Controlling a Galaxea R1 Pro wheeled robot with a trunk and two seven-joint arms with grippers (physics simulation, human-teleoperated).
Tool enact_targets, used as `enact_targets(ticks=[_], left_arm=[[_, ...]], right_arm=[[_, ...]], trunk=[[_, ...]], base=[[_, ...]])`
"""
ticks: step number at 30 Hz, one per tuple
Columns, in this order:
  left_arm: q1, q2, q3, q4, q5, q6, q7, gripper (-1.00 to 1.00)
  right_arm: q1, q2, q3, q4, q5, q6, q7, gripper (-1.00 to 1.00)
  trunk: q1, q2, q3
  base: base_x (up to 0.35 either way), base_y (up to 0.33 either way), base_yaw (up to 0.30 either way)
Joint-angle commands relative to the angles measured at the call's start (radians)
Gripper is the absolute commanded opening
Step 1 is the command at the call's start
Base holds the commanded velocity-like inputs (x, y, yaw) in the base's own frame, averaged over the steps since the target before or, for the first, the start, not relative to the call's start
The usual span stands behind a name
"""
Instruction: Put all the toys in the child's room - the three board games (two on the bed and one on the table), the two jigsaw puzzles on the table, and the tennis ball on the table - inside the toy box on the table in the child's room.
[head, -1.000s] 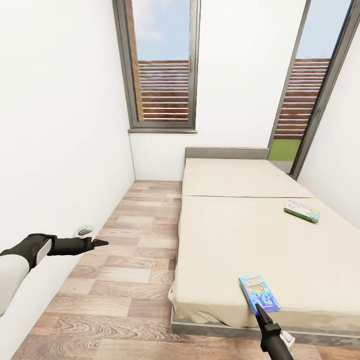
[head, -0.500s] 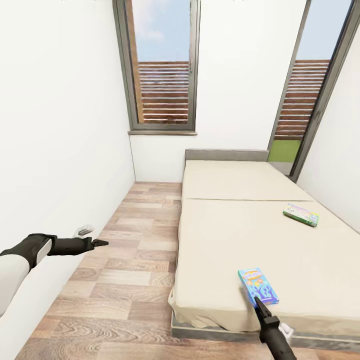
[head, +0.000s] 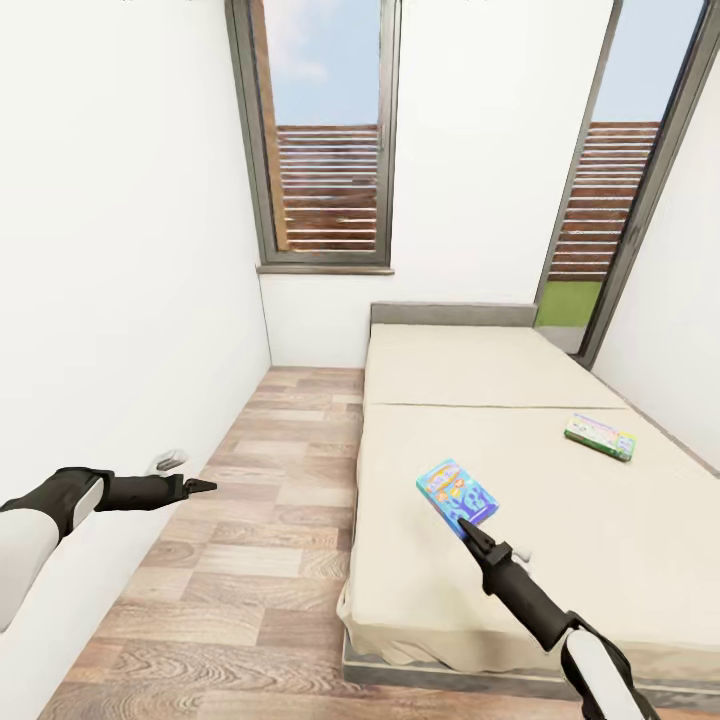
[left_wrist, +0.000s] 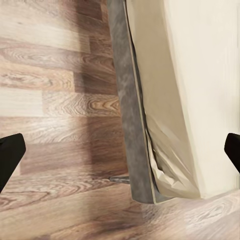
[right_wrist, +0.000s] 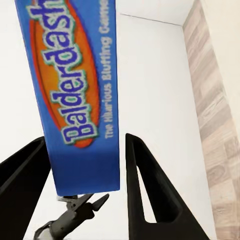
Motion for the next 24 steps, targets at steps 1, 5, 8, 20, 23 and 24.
enact_targets(ticks=[1,5,8,20,23,24], left_arm=[[0.0,0.0,0.008,-0.001,-0.01,0.007,-0.004,1.0],[0.0,0.0,0.008,-0.001,-0.01,0.006,-0.004,1.0],[0.0,0.0,0.008,-0.001,-0.01,0.005,-0.004,1.0],[0.0,0.002,0.008,-0.001,-0.01,0.005,-0.006,1.0],[0.0,0.001,0.007,-0.001,-0.01,0.006,-0.006,1.0],[0.0,0.001,0.007,-0.001,-0.01,0.006,-0.006,1.0]], right_arm=[[0.0,-0.004,0.0,-0.009,-0.001,0.011,-0.01,-1.0],[-0.001,-0.011,0.005,-0.023,0.003,0.043,-0.022,-1.0],[0.001,-0.009,0.006,-0.033,0.005,0.086,-0.02,-1.0],[0.002,0.003,0.052,-0.059,0.005,0.097,-0.015,-1.0],[0.001,0.002,0.057,-0.06,0.005,0.097,-0.013,-1.0],[0.0,0.002,0.058,-0.06,0.004,0.097,-0.014,-1.0]], trunk=[[-0.004,0.007,0.002],[-0.019,0.035,0.015],[-0.031,0.056,0.024],[-0.077,0.14,0.062],[-0.088,0.161,0.071],[-0.092,0.168,0.074]], base=[[0.0,0.0,0.0],[0.0,0.0,0.0],[0.0,0.0,0.0],[0.0,0.0,0.0],[0.0,0.0,0.0],[0.0,0.0,0.0]])
